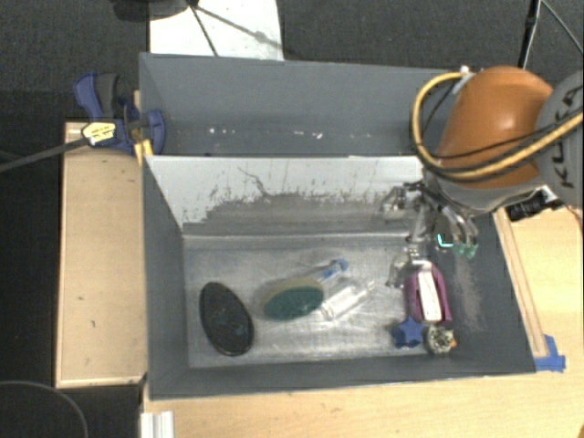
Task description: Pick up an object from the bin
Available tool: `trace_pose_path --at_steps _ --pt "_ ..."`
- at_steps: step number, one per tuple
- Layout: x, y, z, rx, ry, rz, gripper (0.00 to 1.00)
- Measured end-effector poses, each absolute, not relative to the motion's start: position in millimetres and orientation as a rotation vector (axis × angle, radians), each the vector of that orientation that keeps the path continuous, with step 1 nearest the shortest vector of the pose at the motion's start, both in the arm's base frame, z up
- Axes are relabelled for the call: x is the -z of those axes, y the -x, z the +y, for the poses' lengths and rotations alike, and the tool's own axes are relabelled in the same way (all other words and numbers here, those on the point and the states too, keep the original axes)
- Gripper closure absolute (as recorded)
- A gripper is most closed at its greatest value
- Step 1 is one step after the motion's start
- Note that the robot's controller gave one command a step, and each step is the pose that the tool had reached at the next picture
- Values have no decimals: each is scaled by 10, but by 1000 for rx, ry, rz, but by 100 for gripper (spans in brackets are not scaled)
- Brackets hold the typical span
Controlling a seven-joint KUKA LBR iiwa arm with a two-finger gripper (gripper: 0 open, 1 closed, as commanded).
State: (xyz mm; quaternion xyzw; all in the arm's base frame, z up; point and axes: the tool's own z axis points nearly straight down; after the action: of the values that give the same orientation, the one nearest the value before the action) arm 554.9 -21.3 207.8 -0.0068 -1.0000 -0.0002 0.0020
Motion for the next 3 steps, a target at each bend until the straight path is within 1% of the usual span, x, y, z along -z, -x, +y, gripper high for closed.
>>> trace_pose_path --at_steps 1,2,3 --pt "-1067 -5577 283 2 -146 -3132 0" --pt "-756 -5932 676 4 13 -3148 0" --pt "-748 -5629 1100 5 502 -3110 0"
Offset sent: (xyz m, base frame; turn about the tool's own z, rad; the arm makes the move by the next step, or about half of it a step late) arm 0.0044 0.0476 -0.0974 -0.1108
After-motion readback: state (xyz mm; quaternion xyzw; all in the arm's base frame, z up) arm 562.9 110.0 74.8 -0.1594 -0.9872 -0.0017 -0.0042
